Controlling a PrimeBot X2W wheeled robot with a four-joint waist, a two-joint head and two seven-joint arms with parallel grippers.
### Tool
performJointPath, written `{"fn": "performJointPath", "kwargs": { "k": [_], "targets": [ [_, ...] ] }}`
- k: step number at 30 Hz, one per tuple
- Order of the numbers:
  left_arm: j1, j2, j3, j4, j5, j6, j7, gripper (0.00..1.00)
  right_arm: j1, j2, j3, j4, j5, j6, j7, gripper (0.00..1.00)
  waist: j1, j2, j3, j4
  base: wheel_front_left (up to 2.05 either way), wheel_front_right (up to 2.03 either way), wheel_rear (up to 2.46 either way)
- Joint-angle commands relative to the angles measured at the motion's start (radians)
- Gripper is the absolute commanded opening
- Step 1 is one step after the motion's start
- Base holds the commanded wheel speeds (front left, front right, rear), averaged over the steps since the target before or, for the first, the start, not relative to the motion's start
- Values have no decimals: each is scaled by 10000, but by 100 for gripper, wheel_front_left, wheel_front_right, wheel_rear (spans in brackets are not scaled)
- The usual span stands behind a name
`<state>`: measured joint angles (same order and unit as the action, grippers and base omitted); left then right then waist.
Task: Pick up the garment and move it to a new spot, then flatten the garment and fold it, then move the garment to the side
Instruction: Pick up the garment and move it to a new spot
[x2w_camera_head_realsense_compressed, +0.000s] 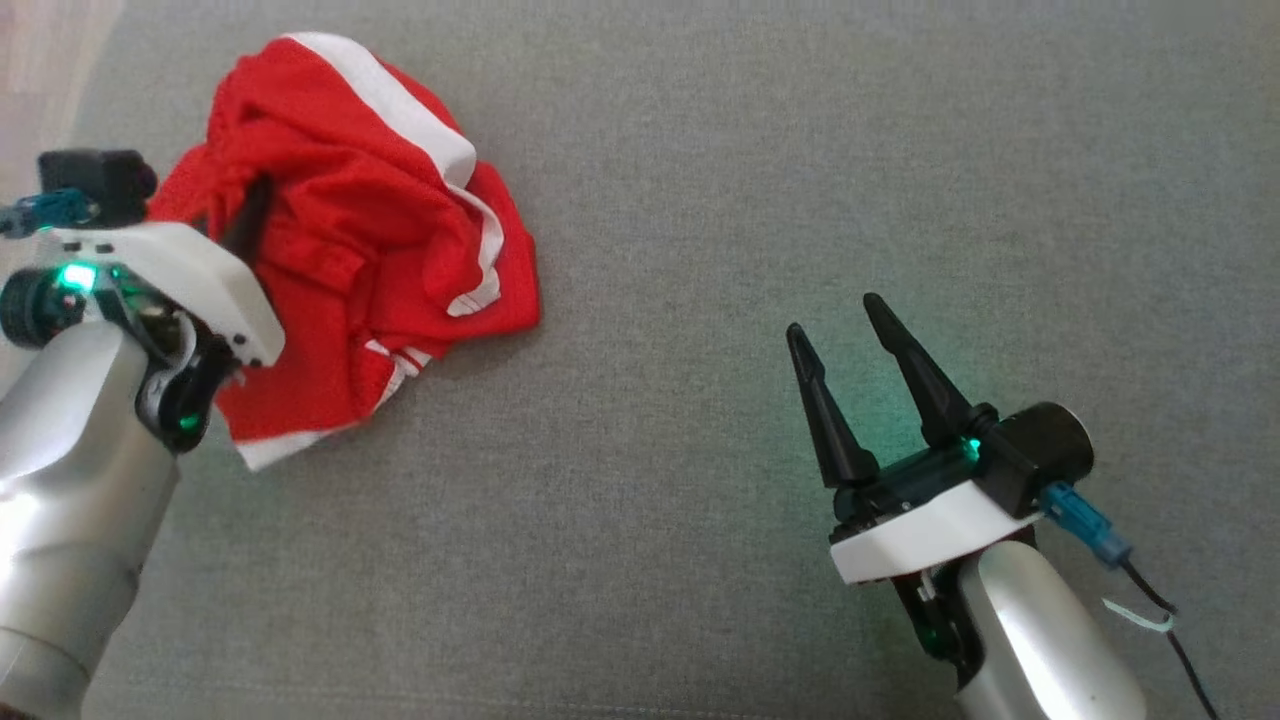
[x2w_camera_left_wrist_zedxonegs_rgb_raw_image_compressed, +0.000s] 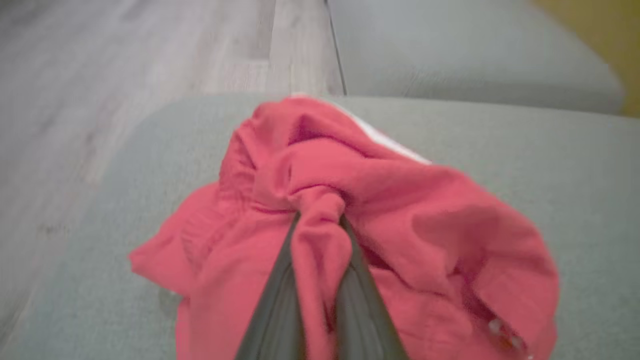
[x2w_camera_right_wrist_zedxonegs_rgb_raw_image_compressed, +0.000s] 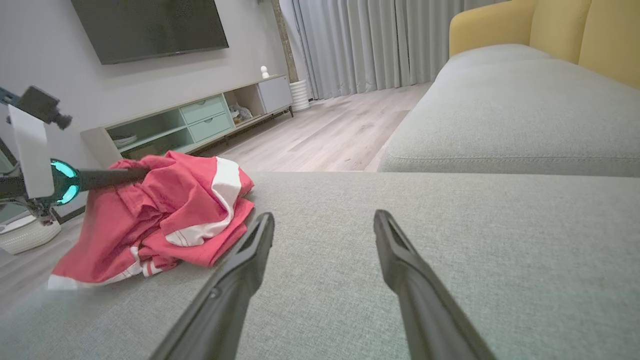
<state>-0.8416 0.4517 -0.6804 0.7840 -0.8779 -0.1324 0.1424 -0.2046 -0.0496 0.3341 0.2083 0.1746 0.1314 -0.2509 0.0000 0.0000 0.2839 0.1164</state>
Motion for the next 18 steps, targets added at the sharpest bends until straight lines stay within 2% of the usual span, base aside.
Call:
{"fn": "performJointPath", "kwargs": {
  "k": [1, 5, 9, 13, 18],
  "targets": [
    [-797, 572, 347, -329, 77, 18, -478, 0, -155, -6, 206, -270, 2, -7, -109, 100, 0, 0, -231, 10, 0, 0, 0],
    [-1024, 419, 566, -892, -511, 18, -2077, 0, 13, -6, 66, -232, 146, -7, -109, 100, 0, 0, -758, 39, 0, 0, 0],
    [-1163, 597, 429, -1752, -744, 17, -3117, 0, 300, -6, -64, -154, 581, -7, -109, 100, 0, 0, -1340, -14, 0, 0, 0],
    [-1101, 671, 191, -2745, -919, 17, -3430, 0, 568, -6, -221, -106, 899, -7, -109, 100, 0, 0, -1870, -112, 0, 0, 0],
    [-771, 736, -151, -3802, -1040, 32, -3088, 0, 777, -6, -209, -111, 1192, -7, -109, 100, 0, 0, -2264, -486, 0, 0, 0]
  ]
}}
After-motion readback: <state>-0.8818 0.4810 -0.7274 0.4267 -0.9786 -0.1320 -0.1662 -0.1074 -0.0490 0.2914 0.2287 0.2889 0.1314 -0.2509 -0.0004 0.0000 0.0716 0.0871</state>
